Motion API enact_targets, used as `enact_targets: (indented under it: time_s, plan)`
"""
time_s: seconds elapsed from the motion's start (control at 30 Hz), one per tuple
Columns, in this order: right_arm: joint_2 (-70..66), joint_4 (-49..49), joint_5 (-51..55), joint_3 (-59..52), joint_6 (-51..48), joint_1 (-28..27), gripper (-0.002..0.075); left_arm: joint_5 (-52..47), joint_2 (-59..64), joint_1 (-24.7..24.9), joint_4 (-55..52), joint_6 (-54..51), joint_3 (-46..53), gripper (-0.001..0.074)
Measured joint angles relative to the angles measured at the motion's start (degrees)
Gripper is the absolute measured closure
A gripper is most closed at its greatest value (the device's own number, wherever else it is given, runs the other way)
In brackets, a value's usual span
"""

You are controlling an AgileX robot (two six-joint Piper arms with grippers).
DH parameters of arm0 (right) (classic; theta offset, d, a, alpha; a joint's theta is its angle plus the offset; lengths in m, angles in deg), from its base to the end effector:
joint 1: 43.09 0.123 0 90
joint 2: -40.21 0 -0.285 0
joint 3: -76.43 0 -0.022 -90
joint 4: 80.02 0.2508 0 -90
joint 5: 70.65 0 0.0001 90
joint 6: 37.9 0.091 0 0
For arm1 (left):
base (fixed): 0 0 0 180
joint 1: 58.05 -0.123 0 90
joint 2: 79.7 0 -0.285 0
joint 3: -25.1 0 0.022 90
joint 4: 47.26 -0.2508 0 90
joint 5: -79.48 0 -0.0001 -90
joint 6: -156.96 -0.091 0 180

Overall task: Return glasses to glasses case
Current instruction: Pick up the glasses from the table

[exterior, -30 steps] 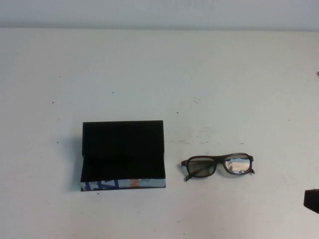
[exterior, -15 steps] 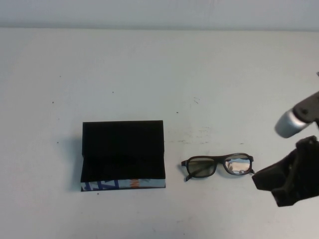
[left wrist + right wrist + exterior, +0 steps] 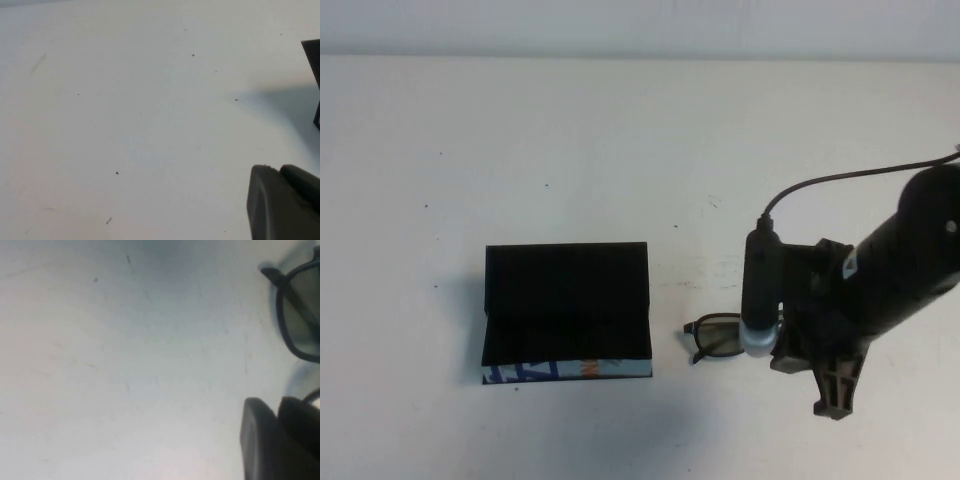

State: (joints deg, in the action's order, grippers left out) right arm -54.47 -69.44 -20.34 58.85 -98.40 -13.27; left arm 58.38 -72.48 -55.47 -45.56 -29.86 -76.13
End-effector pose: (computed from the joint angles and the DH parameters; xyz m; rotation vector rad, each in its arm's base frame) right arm 0.2463 0.1560 0.2467 -1.8916 2.0716 0.1034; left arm 0.0528 -0.0034 0.1715 0.1347 1.8641 0.0220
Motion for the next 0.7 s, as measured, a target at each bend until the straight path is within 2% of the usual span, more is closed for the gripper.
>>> enact_targets:
  time_s: [0.07,0.3,0.37,0.5,0.7]
  plan:
    - [-2.36,-0.78,0.0,1.79,-2.67,0.0,0.0651,0.0,0.0,0.0,0.0,0.0,0.0,0.0735]
    - [-9.89,-6.03,0.0,8.47,-5.07,0.0,0.0353,0.0,0.0,0.0,0.0,0.0,0.0,0.0735]
    - [-11.62,-7.89,0.0,9.79,-5.28,-0.12,0.0305,0.0,0.0,0.0,0.0,0.0,0.0,0.0735]
    - [-14.85,-9.7,-0.15,11.95,-7.08,-0.12,0.0272,0.0,0.0,0.0,0.0,0.0,0.0,0.0735]
    - [-18.51,-9.69,-0.15,14.97,-7.79,-0.12,0.0265,0.0,0.0,0.0,0.0,0.0,0.0,0.0735]
